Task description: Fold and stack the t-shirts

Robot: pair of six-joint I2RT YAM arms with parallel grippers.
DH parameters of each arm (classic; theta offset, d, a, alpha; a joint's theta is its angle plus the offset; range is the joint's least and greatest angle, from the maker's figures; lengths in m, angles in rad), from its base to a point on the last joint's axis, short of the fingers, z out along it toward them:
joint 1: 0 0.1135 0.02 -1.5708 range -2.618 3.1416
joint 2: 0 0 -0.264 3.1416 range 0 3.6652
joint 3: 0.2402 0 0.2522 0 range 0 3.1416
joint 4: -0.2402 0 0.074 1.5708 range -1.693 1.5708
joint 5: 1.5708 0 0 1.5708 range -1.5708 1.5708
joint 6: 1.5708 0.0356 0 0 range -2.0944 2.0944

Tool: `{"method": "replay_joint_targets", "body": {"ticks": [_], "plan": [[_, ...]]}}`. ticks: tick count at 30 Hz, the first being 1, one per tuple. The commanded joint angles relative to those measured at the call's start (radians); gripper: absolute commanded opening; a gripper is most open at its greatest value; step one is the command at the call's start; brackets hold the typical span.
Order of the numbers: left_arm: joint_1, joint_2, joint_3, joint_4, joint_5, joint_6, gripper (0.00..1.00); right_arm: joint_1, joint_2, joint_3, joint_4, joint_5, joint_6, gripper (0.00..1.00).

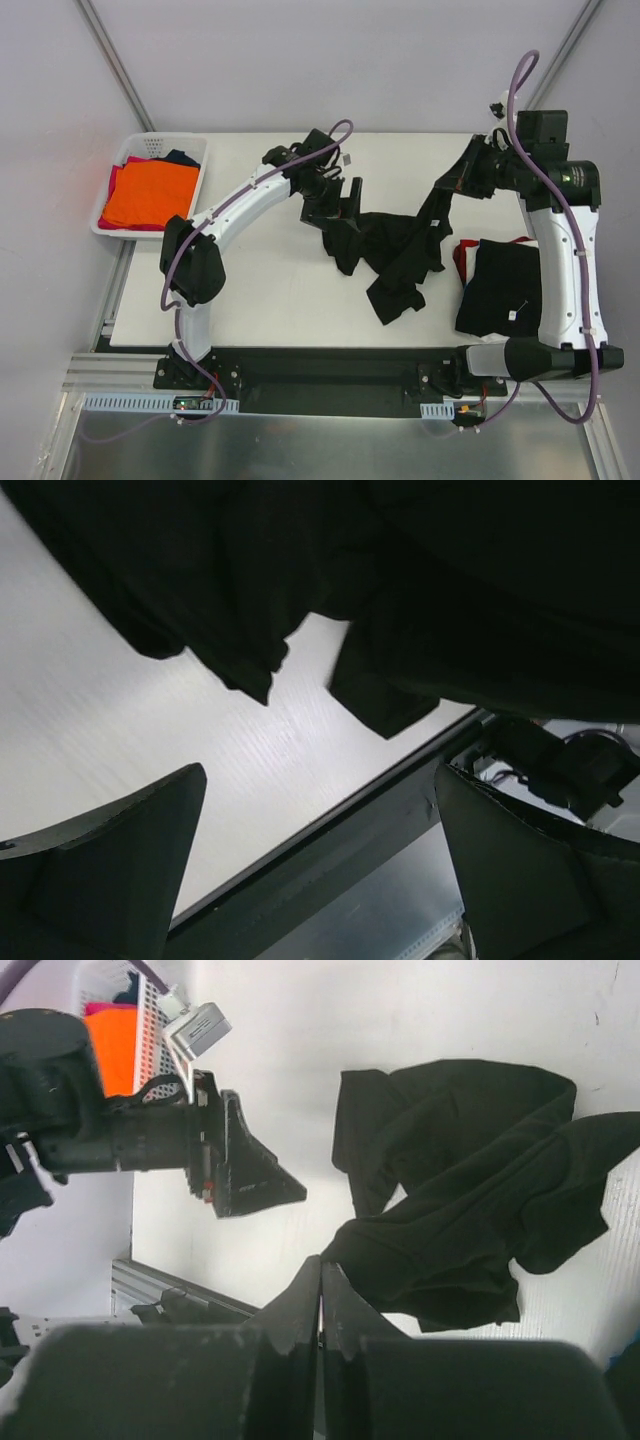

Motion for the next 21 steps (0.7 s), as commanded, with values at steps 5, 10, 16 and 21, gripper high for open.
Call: {"method": "replay_joint_targets", "body": {"ticks": [5,10,16,21], "plan": [[-0.064,-0.019,-0.069,0.067,0.063,-0.032,0.99,-0.037,0.105,0.094,0.043,-0.025,-0.048,0.01],[-0.119,-0.046,-0.135,0.089,0.023,-0.046,0.99,-0.075,0.172,0.146,0.107,-0.036,0.048,0.01],[-0.214,-0.013,-0.200,0.104,-0.098,-0.023,0.99,-0.095,0.263,0.226,0.145,-0.061,0.087,0.01],[-0.251,0.039,-0.278,0.194,-0.076,-0.046,0.99,-0.112,0.295,0.241,0.144,-0.056,0.076,0.01]]}}
